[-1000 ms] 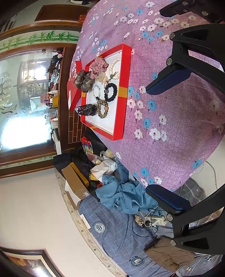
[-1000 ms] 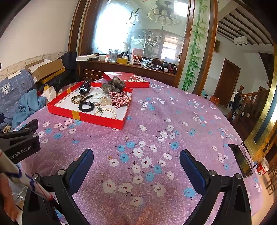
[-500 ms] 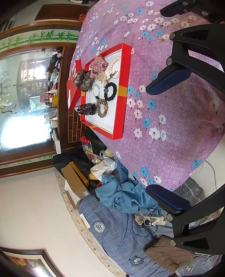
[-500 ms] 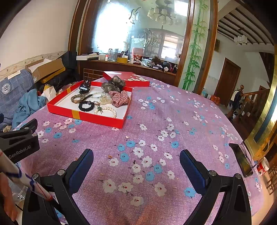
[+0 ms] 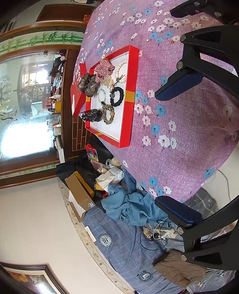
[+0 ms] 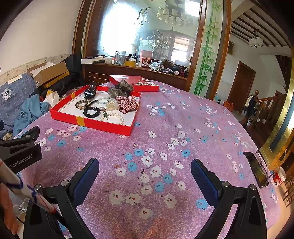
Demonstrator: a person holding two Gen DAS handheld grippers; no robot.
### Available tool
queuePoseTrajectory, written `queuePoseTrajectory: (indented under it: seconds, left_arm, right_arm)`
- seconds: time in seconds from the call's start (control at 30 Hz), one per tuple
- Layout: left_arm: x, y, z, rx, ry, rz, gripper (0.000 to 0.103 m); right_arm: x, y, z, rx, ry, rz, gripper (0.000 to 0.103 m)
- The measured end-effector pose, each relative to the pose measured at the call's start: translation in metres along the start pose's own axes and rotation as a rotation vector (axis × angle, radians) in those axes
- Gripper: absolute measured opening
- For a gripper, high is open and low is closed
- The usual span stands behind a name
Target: Organize jewelry
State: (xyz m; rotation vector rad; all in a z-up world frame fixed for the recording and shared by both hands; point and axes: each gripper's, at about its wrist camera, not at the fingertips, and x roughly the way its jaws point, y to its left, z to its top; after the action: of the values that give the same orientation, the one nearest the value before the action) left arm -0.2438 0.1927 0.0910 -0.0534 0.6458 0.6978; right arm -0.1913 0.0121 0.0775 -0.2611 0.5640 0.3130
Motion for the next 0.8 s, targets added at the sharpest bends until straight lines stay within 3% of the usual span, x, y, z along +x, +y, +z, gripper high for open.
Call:
queuePoseTrajectory:
  seconds: [0.8]
  left_arm:
    - [0.0003,0.0026,-0.0005,0.001,0.001,0.005,0.103]
  right_arm:
    - [0.0003,0.0007,-0.0008,-0.002,0.004,0.001,0.101]
